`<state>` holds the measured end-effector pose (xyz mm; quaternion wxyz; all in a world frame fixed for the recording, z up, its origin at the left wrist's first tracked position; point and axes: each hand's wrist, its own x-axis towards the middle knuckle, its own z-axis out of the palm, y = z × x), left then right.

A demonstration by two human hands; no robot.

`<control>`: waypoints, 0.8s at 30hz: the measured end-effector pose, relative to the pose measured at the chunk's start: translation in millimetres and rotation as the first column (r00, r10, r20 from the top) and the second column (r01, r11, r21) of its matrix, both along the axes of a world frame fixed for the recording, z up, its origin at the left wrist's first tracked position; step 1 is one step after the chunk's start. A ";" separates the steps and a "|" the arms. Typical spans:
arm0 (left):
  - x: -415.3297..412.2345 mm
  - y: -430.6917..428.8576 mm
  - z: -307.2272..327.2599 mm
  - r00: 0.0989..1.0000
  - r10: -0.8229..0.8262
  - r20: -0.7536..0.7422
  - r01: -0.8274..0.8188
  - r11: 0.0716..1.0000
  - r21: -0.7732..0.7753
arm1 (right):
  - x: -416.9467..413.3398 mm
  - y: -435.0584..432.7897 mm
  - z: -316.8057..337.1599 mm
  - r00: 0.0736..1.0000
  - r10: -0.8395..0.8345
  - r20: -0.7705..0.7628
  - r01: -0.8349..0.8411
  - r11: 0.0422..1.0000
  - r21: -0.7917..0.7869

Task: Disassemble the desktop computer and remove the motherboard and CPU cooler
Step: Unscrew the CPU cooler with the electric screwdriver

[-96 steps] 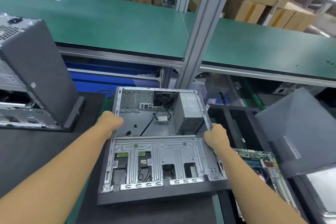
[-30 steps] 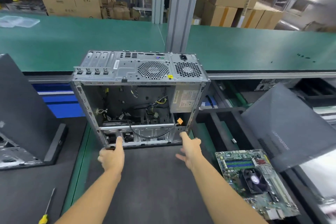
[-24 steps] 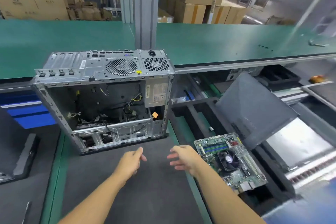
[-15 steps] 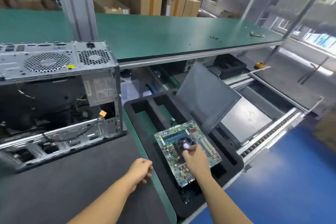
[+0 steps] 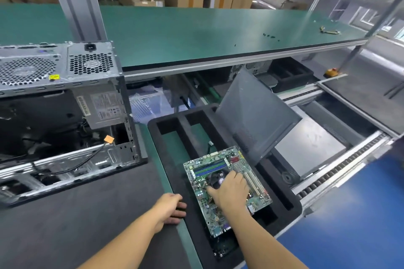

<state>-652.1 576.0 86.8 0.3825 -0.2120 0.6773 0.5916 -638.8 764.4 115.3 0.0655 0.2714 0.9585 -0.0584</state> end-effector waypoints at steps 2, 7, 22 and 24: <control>-2.4 -3.8 -1.4 1.000 0.016 -0.014 -0.016 1.000 0.008 | 2.2 0.1 2.2 1.000 0.022 0.004 -0.022 1.000 -0.013; -5.0 -18.7 -1.3 0.993 0.101 -0.060 -0.098 0.994 0.046 | 11.9 -22.1 21.5 0.987 0.103 -0.120 -0.095 0.993 0.069; 56.9 -186.6 -14.0 0.867 0.414 -0.277 -0.450 0.890 -0.077 | 76.6 -237.1 42.3 0.957 0.274 -0.094 -0.276 0.961 -0.014; 71.7 -214.7 -20.3 0.861 0.427 -0.276 -0.474 0.871 -0.133 | 91.5 -264.7 34.6 0.957 0.283 -0.070 -0.285 0.958 -0.029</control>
